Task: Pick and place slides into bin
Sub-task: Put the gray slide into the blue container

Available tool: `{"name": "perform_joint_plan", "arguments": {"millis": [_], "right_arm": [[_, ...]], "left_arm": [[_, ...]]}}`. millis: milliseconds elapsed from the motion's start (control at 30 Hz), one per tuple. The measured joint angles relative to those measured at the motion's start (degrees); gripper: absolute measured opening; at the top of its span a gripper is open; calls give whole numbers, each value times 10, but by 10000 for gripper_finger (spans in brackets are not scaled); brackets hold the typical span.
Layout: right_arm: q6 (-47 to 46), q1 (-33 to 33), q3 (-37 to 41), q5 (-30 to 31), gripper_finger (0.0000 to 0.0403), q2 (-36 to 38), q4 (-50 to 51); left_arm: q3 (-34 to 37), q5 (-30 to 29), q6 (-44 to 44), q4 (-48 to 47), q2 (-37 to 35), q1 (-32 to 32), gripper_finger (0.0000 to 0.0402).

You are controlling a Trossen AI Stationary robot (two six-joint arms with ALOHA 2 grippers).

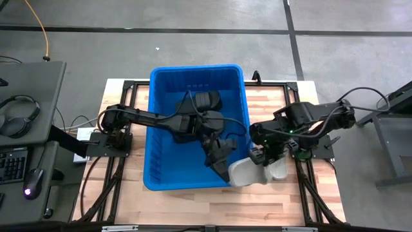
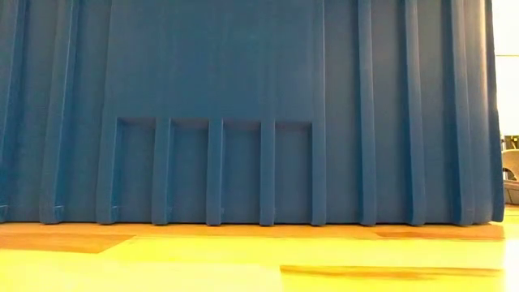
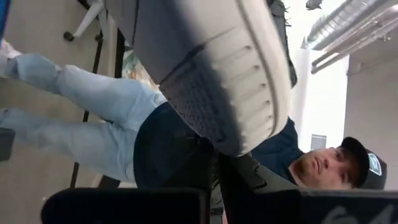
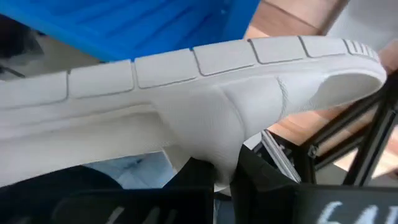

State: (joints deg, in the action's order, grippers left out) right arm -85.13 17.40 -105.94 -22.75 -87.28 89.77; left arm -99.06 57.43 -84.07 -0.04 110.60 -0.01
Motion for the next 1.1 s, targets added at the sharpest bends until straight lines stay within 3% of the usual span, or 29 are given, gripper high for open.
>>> {"name": "perform_joint_plan", "arguments": {"millis": [100, 200, 433, 700, 933, 1100], "right_arm": [[4, 4, -6, 3, 0, 4, -2], [15, 5, -6, 0, 0, 3, -11], [12, 14, -6, -9, 0, 3, 0], [75, -21, -2, 18, 0, -12, 0], [147, -66, -2, -1, 0, -24, 3], [189, -114, -1, -37, 0, -24, 4]], "left_arm": [[0, -4, 6, 2, -9, 0, 3], [0, 1, 9, 2, -13, 1, 29], [-1, 49, 32, -49, -30, 1, 132], [0, 51, 36, -61, -53, 5, 250], [0, 55, 8, -54, -135, 4, 273], [0, -15, 2, -57, -192, 15, 269]]}}
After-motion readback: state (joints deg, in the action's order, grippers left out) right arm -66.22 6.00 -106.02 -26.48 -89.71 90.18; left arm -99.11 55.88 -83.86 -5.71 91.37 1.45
